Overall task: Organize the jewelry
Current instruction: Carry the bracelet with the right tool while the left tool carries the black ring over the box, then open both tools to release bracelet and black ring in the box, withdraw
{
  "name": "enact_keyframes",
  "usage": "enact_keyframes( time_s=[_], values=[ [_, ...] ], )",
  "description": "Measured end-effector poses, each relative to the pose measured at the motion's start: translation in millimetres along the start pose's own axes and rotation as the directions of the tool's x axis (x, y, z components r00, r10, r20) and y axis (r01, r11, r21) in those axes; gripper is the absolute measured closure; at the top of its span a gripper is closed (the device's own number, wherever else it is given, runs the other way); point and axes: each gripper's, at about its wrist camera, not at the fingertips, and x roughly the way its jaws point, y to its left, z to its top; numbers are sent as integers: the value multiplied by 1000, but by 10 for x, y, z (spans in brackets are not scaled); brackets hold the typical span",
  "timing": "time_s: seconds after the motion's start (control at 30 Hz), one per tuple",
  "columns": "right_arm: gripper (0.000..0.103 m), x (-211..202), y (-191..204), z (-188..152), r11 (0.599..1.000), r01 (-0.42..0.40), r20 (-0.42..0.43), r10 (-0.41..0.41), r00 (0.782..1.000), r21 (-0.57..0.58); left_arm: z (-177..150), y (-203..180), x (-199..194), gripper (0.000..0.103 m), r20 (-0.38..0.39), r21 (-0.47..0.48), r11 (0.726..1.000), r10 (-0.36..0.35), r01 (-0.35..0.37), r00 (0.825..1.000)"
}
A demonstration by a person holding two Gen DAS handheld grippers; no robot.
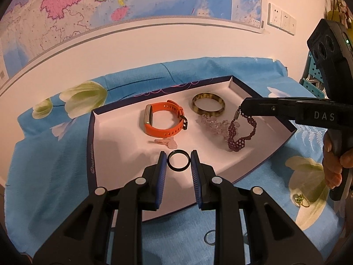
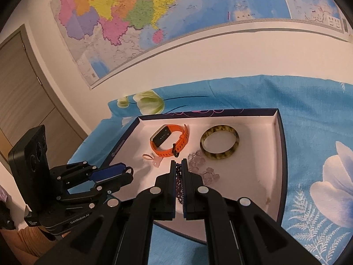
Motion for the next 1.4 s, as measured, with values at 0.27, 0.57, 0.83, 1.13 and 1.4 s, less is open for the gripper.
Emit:
enact_keyframes(
  time_s=[0.27, 0.57, 0.83, 1.13, 1.4],
  values=[
    [100, 93, -45, 70, 1000, 19, -7, -19, 1000, 11, -6, 17, 104, 80, -24, -8, 1000, 8, -8, 1000],
    [98, 213, -147, 118, 998, 53, -26, -52, 998, 37, 7, 37, 268, 80, -64, -20, 1000, 13, -15, 998],
    [93, 313, -218, 136, 996, 73, -46, -70, 996, 58, 14, 32, 382, 80, -96, -27, 1000, 9, -11, 995],
    [89, 171, -139, 118, 998, 51, -23, -50, 998, 43, 19, 14, 422, 80, -103, -23, 1000, 18, -20, 995],
    [79, 7, 3, 27, 999, 43, -8, -43, 999, 5, 38, 0, 348, 68, -77, -17, 999, 36, -38, 996]
  ],
)
